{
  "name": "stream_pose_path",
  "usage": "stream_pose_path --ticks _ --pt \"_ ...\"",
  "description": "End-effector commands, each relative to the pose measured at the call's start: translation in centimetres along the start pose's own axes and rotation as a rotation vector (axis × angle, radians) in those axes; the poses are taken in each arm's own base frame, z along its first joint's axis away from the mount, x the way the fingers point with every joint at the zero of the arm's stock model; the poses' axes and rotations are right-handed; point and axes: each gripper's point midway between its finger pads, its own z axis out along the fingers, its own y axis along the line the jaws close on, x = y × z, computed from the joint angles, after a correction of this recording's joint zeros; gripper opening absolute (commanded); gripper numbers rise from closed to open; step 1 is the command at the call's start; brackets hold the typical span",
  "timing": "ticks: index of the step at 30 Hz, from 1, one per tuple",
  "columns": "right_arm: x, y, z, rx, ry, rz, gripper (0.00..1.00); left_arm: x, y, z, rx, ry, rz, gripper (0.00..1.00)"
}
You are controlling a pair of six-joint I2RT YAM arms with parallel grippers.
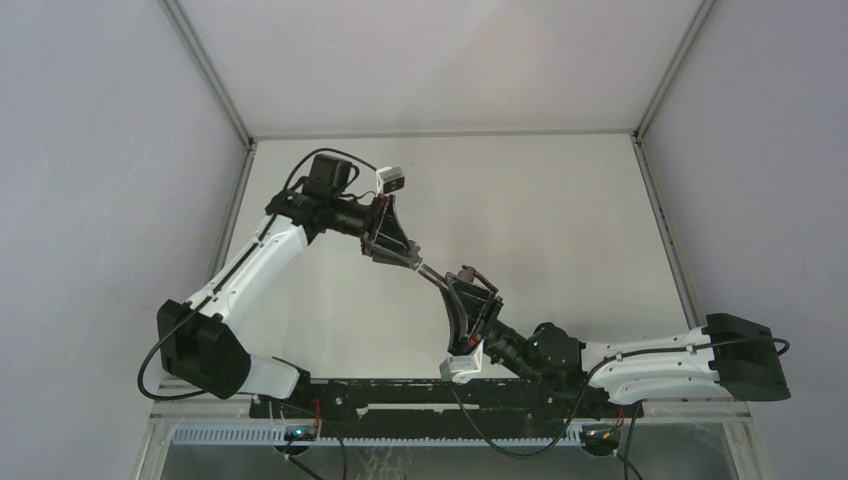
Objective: Install the water faucets
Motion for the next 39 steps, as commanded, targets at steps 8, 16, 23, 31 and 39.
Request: stream_pose_path --ticks 8,16,23,31,39 --pt "-0.4 -2.8 0.8 0.107 -0.017 0.043 0.00 1.5 -1.8 0.3 0.030 0.037 0.061 0.00" --pt "-0.4 -3.4 0.9 0.126 -0.015 0.046 0.00 1.5 -1.4 0.4 0.024 0.040 0.054 0.00" --pt "-0.2 -3.3 0.8 0.117 -0.007 0.042 0.00 1.7 -0.6 0.7 -0.009 0.042 0.052 0.00" --pt "0.1 -3.7 0.7 0.128 0.001 0.036 0.00 1.8 -0.4 0.7 -0.015 0.045 0.049 0.00" --pt "-0.3 -3.8 0.7 0.127 -0.016 0.036 0.00 1.7 0.0 0.8 -0.025 0.045 0.038 0.00"
